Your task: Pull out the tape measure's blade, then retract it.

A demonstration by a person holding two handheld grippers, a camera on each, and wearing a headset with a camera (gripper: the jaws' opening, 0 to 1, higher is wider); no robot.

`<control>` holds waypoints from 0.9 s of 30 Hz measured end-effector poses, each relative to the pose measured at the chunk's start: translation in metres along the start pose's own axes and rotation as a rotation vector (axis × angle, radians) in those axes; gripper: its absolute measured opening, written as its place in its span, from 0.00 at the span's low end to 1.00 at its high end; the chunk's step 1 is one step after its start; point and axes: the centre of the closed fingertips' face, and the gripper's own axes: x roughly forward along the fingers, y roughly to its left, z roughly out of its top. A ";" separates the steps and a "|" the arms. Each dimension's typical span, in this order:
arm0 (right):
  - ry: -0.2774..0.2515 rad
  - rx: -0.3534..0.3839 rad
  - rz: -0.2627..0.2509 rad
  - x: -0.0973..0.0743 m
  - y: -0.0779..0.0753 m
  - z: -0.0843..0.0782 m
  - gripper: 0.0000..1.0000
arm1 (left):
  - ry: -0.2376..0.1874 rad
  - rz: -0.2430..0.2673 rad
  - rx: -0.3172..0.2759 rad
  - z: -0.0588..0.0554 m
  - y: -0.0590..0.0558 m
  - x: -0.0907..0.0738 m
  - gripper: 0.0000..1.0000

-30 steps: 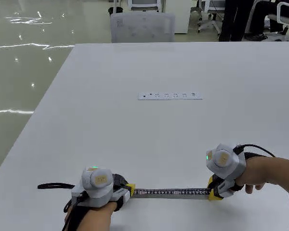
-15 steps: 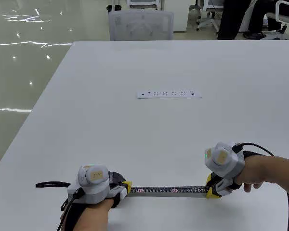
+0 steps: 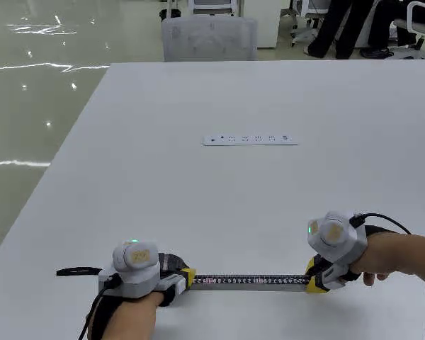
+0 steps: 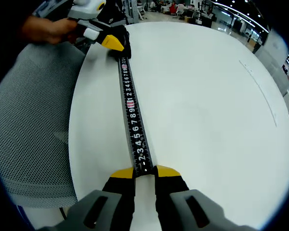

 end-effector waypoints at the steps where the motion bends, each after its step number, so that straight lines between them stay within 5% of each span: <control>1: 0.001 -0.005 -0.001 0.000 0.000 0.000 0.13 | 0.001 -0.003 0.001 0.000 0.000 0.000 0.62; 9: -0.018 -0.017 -0.003 0.001 0.004 0.005 0.14 | 0.016 -0.034 -0.002 0.000 0.000 -0.001 0.61; 18: -0.064 0.071 0.007 0.003 0.003 0.009 0.14 | 0.019 -0.046 0.003 -0.001 -0.001 -0.002 0.61; 27: -0.066 0.034 0.007 0.004 0.004 0.010 0.13 | 0.020 -0.045 0.004 -0.001 0.000 -0.001 0.62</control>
